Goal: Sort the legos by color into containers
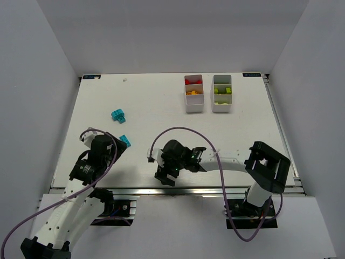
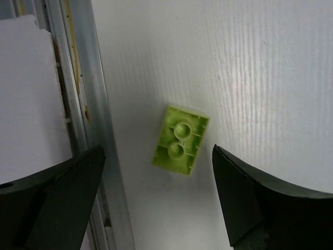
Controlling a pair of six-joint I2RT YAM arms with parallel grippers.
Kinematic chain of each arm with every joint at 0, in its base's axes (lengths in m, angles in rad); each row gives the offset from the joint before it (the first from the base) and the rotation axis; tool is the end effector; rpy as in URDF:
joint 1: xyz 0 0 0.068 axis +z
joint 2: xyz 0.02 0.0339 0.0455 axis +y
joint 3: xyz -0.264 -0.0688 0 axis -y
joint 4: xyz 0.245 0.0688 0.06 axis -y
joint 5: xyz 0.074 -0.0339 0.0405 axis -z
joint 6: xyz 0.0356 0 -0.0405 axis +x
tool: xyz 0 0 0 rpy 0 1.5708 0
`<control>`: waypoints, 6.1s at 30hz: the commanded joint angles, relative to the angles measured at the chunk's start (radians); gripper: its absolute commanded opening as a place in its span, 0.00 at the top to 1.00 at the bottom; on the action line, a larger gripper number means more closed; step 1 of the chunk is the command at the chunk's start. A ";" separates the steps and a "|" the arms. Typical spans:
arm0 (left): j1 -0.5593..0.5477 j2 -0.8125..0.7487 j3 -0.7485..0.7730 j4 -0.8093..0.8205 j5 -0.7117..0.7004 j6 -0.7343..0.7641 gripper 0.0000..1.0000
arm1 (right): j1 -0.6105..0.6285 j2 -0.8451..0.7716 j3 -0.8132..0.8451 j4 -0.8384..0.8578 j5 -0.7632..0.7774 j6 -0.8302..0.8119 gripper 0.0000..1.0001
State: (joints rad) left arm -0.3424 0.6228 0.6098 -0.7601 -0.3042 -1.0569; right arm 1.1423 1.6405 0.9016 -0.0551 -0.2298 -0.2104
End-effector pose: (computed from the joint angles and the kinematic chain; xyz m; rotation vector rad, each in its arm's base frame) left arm 0.1247 -0.0331 0.2489 -0.9525 2.1230 -0.3579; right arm 0.1323 0.3091 0.1787 -1.6269 1.8418 0.7044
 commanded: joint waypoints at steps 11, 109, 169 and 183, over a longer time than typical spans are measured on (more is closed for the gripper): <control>0.003 -0.018 -0.008 -0.036 -0.029 -0.012 0.23 | 0.053 0.102 0.112 0.043 0.193 0.034 0.28; 0.129 0.897 0.467 -0.028 0.002 0.417 0.16 | -1.056 -0.192 0.300 -0.284 -0.780 -0.471 0.62; -0.199 1.390 0.990 0.963 0.857 1.264 0.83 | -1.196 -0.389 0.161 -0.049 -0.780 -0.245 0.58; -0.216 1.575 1.147 0.989 0.725 1.423 0.75 | -1.228 -0.400 0.137 -0.012 -0.786 -0.211 0.59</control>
State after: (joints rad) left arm -0.5518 2.2036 1.7153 0.2161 0.4427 0.3161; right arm -0.0776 1.2701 1.0489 -0.1066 -0.9916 -0.4454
